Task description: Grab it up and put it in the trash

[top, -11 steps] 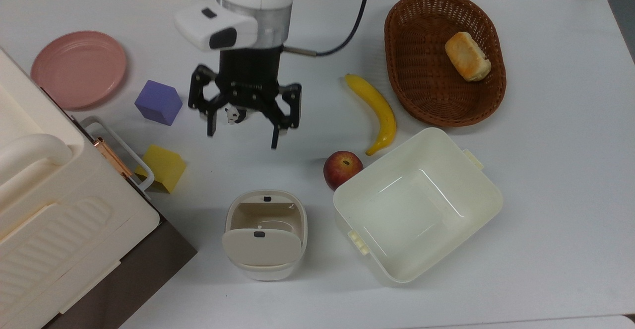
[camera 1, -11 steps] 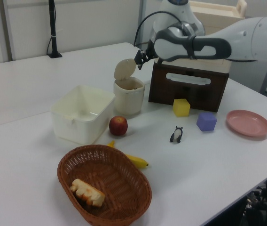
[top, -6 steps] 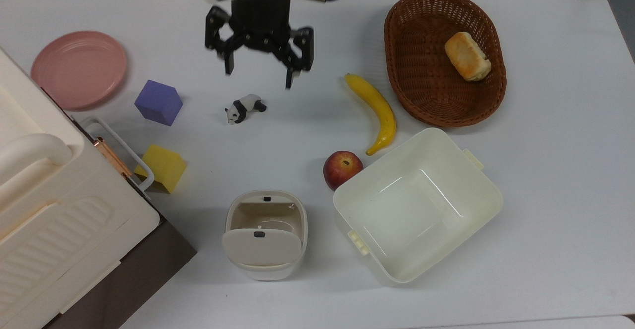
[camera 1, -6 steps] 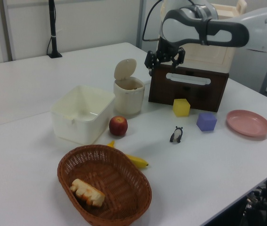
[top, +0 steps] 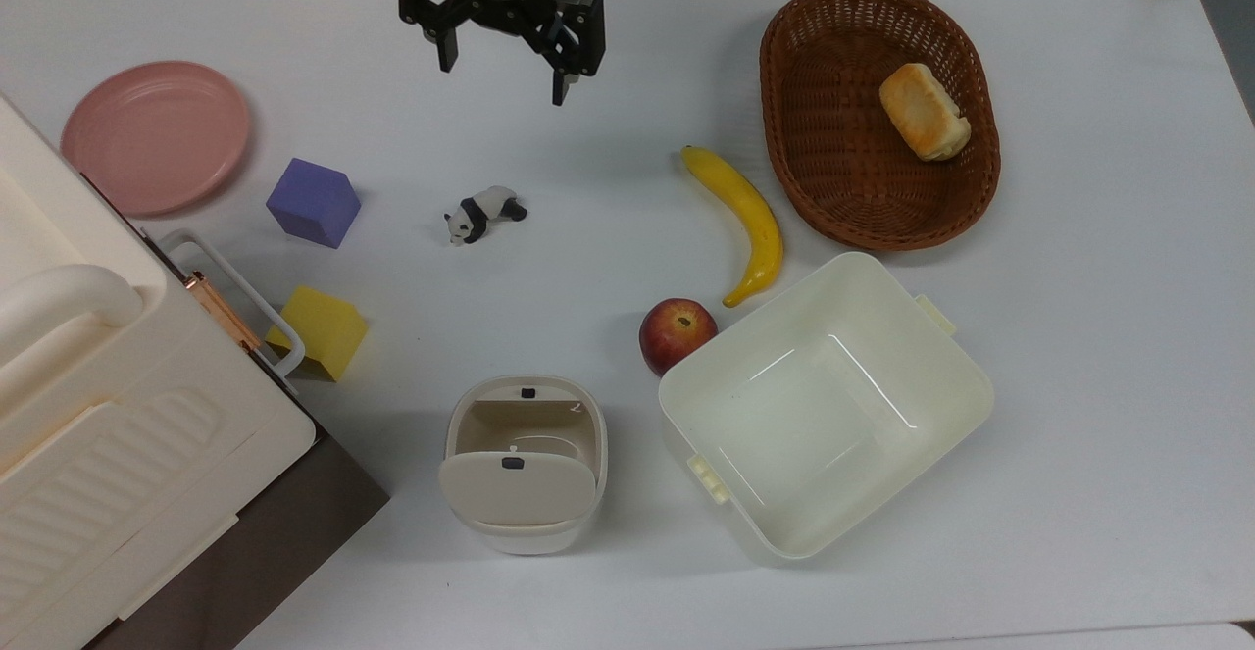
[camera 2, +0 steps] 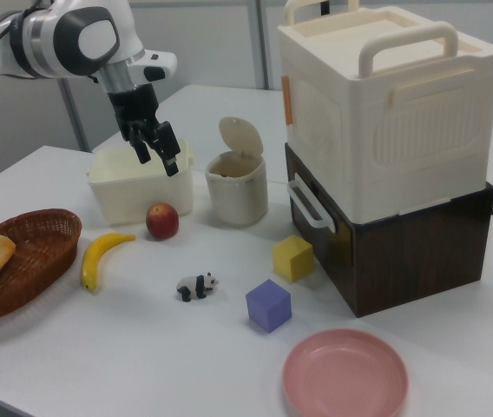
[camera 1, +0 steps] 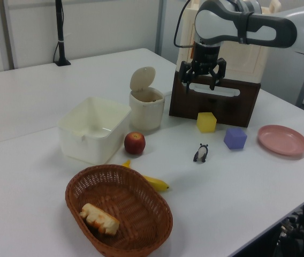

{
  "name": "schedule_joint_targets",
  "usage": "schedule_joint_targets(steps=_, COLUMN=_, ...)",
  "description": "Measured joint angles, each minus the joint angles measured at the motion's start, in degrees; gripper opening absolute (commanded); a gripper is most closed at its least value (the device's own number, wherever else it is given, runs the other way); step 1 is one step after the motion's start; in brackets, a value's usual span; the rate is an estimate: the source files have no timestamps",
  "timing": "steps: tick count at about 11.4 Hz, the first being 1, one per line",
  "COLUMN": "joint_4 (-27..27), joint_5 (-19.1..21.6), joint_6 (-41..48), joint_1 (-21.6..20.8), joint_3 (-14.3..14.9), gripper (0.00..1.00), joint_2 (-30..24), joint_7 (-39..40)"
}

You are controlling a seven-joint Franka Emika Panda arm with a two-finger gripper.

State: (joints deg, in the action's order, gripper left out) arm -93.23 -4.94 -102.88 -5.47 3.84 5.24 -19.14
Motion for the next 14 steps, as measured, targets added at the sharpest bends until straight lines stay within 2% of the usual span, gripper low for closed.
schedule_joint_targets(steps=3, joint_4=-0.45, joint_5=0.47, joint_6=4.44, joint_1=0.12, joint_3=1.8, gripper=1.0, joint_2=-2.03, joint_7=6.06)
schedule_joint_targets(steps=7, joint_4=0.0, joint_5=1.11, joint_6=9.36, joint_1=2.87, joint_3=1.73, gripper=1.0, joint_2=-3.66, joint_7=9.38)
schedule_joint_targets(steps=9, joint_4=0.02, joint_5=1.11, joint_6=9.47, joint_1=3.16, joint_3=1.41, gripper=1.0, joint_2=-3.68, joint_7=18.86)
schedule_joint_targets(steps=10, joint_4=0.01, joint_5=1.18, joint_6=9.53, joint_1=3.18, joint_3=1.4, gripper=1.0, joint_2=-3.66, joint_7=20.96)
schedule_joint_targets(steps=14, joint_4=0.01, joint_5=1.21, joint_6=9.54, joint_1=3.18, joint_3=1.17, gripper=1.0, joint_2=-3.61, joint_7=21.17)
